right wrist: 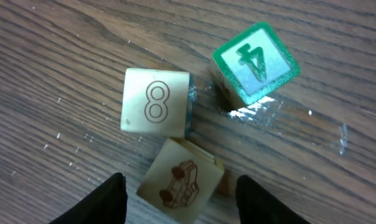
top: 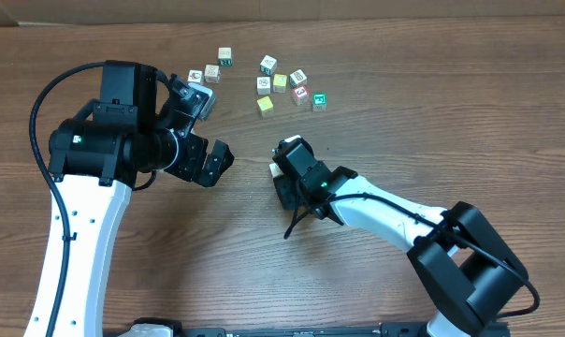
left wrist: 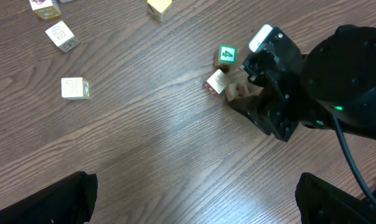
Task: Form a circle
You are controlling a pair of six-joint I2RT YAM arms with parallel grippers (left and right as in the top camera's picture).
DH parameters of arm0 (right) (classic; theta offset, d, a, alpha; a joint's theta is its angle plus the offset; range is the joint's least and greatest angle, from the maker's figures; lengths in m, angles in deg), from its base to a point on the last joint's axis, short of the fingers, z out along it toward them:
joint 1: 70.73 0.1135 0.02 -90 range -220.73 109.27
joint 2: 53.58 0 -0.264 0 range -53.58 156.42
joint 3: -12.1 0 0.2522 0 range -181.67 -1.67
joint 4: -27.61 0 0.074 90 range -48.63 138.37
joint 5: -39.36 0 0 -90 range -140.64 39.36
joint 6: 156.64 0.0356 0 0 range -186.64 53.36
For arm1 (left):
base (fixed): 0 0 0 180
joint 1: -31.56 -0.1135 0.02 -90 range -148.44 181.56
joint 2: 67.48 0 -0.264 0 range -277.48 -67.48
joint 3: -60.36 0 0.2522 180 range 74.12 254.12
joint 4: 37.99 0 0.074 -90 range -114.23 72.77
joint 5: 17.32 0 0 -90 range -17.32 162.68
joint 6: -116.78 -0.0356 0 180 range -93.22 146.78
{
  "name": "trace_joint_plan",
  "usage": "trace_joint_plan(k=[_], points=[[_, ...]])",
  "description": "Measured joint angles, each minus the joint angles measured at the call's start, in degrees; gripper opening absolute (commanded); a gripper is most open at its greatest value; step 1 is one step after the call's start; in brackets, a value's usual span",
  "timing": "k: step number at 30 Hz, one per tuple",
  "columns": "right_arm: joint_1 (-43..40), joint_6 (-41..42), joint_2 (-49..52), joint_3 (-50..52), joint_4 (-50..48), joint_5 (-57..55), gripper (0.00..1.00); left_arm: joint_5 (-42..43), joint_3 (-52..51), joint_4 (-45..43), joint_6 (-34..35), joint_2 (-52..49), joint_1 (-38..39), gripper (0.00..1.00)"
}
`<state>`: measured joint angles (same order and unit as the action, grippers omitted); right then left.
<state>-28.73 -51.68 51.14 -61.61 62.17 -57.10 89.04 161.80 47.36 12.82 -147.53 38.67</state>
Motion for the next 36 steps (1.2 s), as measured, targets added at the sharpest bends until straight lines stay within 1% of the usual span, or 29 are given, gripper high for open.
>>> trace_joint_plan(k=[5, 12, 17, 24, 36], points=[[0.00, -0.02, 0.57, 0.00, -1.09, -0.15, 0.48, 0.00, 0.00, -0.02, 0.00, 0.00, 0.00, 0.99], [0.00, 0.00, 0.98, 0.00, -1.55, -0.42, 0.37, 0.00, 0.00, 0.00, 0.00, 0.00, 0.00, 1.00], [0.00, -0.02, 1.05, 0.00, -1.46, -0.42, 0.31, 0.00, 0.00, -0.02, 0.00, 0.00, 0.00, 0.99], [0.00, -0.04, 1.20, 0.00, -0.61, -0.98, 0.28, 0.00, 0.00, -0.02, 0.00, 0.00, 0.00, 1.00], [0.00, -0.20, 1.20, -0.04, -0.07, -1.88, 0.28, 0.00, 0.00, -0.02, 0.00, 0.00, 0.00, 0.99]])
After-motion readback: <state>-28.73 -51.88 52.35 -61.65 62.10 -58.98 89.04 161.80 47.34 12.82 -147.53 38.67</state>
